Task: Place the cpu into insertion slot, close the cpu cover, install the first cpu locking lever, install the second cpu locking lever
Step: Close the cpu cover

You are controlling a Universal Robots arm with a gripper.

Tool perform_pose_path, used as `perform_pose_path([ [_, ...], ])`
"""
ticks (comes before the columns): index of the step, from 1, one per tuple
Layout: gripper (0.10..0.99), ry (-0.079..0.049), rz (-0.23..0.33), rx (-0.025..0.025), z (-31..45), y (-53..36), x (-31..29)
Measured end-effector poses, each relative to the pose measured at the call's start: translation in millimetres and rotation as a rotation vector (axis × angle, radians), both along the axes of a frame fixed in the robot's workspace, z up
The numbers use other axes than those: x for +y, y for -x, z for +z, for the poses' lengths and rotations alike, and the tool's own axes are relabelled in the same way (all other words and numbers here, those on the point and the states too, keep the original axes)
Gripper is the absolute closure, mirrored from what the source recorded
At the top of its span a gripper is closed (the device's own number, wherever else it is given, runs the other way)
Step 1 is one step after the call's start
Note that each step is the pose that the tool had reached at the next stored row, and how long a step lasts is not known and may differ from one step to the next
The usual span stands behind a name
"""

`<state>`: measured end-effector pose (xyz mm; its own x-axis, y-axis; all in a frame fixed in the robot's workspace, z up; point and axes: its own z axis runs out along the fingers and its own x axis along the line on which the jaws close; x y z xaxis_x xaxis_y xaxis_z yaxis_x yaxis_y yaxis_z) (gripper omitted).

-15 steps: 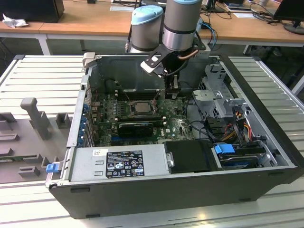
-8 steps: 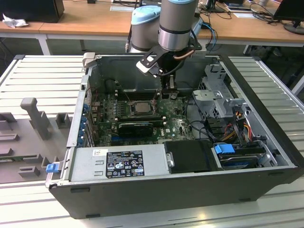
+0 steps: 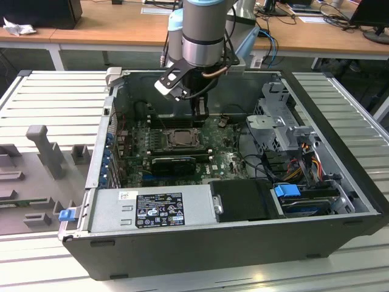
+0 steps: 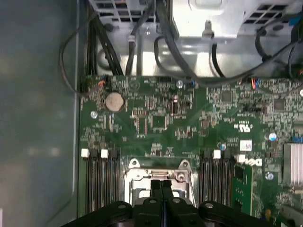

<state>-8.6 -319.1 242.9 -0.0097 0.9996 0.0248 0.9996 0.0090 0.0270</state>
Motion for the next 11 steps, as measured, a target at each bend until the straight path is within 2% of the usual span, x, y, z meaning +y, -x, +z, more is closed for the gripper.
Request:
perform_pose_path([
  [4, 0.98, 0.0, 0.01, -0.0002, -10.8, 6.4, 0.0],
  [7, 0.98, 0.0, 0.023, 0.0, -13.0, 17.9, 0.0],
  [11, 0.98, 0.0, 0.024, 0.0, -13.1, 25.9, 0.0],
])
